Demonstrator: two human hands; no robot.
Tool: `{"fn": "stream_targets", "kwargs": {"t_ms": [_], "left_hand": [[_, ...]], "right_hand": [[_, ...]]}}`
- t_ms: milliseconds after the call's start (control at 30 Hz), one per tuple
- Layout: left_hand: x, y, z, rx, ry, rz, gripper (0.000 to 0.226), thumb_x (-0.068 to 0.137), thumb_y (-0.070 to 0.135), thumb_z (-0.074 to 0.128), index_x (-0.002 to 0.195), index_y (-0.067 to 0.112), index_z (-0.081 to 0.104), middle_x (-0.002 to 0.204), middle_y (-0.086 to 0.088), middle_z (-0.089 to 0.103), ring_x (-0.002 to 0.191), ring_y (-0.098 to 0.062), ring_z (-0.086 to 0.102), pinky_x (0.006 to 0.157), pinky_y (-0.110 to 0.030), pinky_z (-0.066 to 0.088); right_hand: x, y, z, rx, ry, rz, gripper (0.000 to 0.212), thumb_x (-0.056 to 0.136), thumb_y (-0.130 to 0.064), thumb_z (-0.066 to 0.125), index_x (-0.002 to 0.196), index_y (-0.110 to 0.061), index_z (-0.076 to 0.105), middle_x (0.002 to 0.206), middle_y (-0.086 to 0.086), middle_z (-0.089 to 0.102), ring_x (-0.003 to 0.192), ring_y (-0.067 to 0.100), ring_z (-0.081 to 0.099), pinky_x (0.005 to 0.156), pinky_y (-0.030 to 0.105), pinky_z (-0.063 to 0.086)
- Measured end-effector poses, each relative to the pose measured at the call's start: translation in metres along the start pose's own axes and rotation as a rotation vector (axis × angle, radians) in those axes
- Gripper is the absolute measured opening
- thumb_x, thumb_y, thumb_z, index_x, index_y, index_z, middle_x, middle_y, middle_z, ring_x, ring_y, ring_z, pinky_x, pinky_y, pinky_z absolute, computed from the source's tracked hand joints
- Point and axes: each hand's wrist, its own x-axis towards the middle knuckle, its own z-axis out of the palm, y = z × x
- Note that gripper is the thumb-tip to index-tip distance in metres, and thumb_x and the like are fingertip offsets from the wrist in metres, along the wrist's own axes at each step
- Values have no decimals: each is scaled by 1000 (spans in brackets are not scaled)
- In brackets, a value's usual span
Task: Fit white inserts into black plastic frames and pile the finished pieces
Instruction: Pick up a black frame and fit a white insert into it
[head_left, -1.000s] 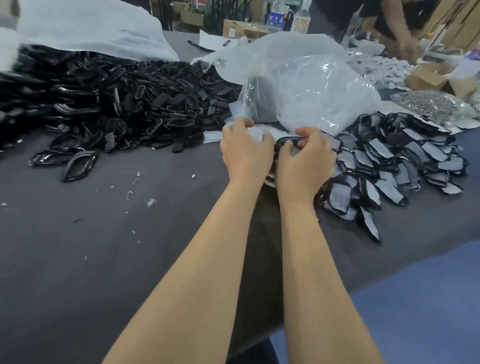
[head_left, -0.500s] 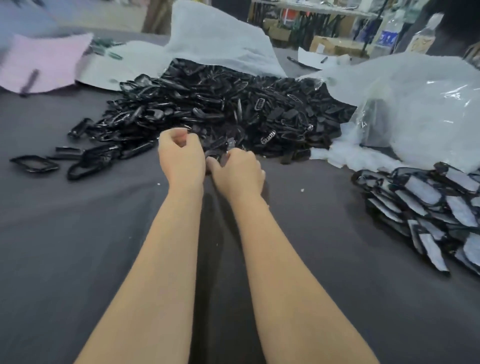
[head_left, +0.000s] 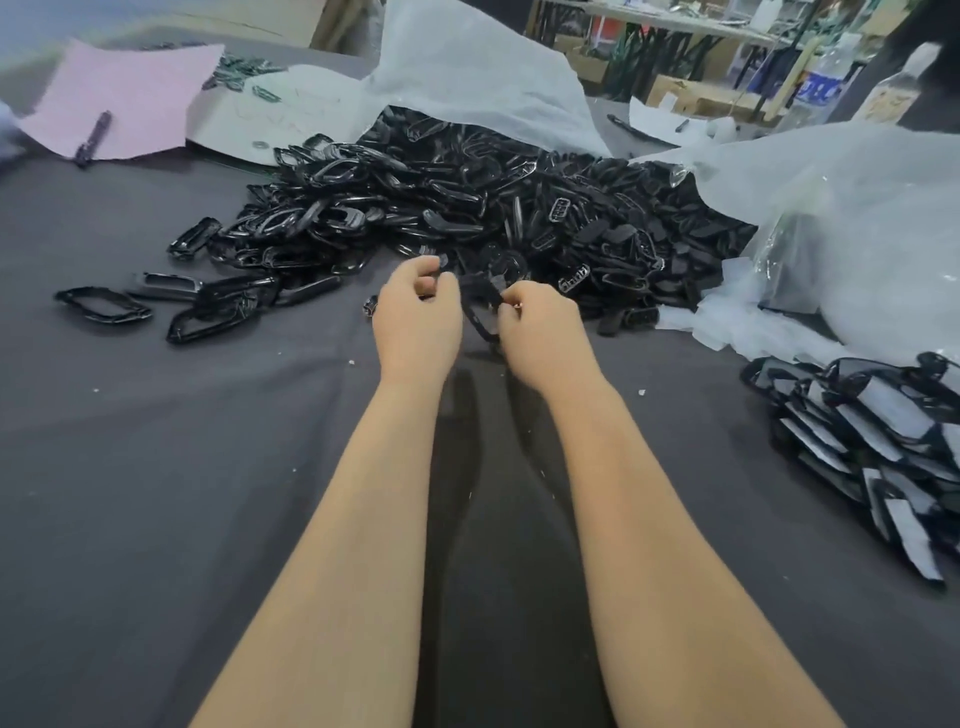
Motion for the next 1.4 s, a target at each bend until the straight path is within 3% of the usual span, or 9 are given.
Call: {"fn": "stream_targets", "kwargs": {"t_ms": [67, 200, 333, 500, 600, 733, 1000, 1233, 1400], "left_hand": [[-3, 2, 5, 61, -121, 46, 17, 96, 25, 55, 108, 18, 65, 96, 0, 67, 91, -18, 62, 93, -35, 49], [1, 1, 10, 194, -82, 68, 14, 95, 21, 54, 87, 17, 64, 82, 0, 67, 78, -15, 60, 76, -27, 47], [2, 0, 9, 1, -67, -64, 17, 97, 22, 54, 93, 8, 62, 75, 1, 61, 49, -2, 62, 75, -42, 59], [7, -2, 3, -46, -11, -120, 21, 97, 13, 53, 76, 18, 57, 74, 0, 65, 54, -2, 66, 51, -21, 52], [10, 0, -2, -251, 145, -180, 18, 99, 12, 46, 83, 17, 51, 74, 2, 60, 43, 2, 59, 40, -15, 40], [6, 6, 1, -422, 211, -158, 7, 99, 9, 47, 94, 11, 50, 77, 1, 57, 41, 3, 53, 43, -14, 43], [-6, 8, 9, -435, 88, -128, 18, 98, 0, 44, 107, 13, 53, 82, -1, 60, 58, -3, 59, 61, -17, 53], [-19, 9, 22, -386, 6, -135, 24, 96, -3, 42, 100, 18, 53, 80, 0, 61, 54, -1, 58, 72, -25, 57], [-34, 5, 37, -252, -129, -89, 22, 96, 4, 47, 92, 24, 55, 77, 2, 64, 56, -4, 60, 68, -29, 56]], "right_hand": [[0, 10, -6, 29, 8, -89, 26, 97, -13, 46, 116, -10, 65, 116, 9, 66, 107, 25, 57, 82, 23, 37], [7, 14, -8, 292, 157, -83, 17, 94, -11, 53, 101, -11, 69, 84, -3, 63, 78, 13, 59, 70, 17, 42], [10, 12, 3, 442, 248, -5, 10, 94, -9, 55, 93, -10, 65, 72, -8, 59, 55, 5, 57, 63, 21, 50], [18, 13, 12, 677, 351, 119, 9, 94, -19, 57, 90, -12, 62, 79, -2, 63, 73, 16, 63, 71, 22, 51], [20, 20, 16, 331, 390, 75, 20, 95, -17, 52, 109, -12, 65, 100, 0, 64, 98, 22, 57, 74, 15, 37], [24, 13, 31, -114, 169, 62, 44, 92, -37, 59, 132, -19, 53, 134, 6, 46, 120, 28, 41, 98, 34, 34], [28, 13, 27, -11, 237, 75, 29, 94, -6, 46, 121, -8, 58, 122, 12, 55, 107, 27, 54, 85, 31, 39], [14, 39, -7, 556, 439, 193, 23, 91, 3, 41, 99, -7, 61, 86, 8, 65, 73, 19, 67, 80, 32, 54], [-3, 57, -30, 948, 326, 176, 22, 90, 4, 55, 83, -14, 65, 70, 0, 60, 52, -1, 58, 60, 15, 52]]}}
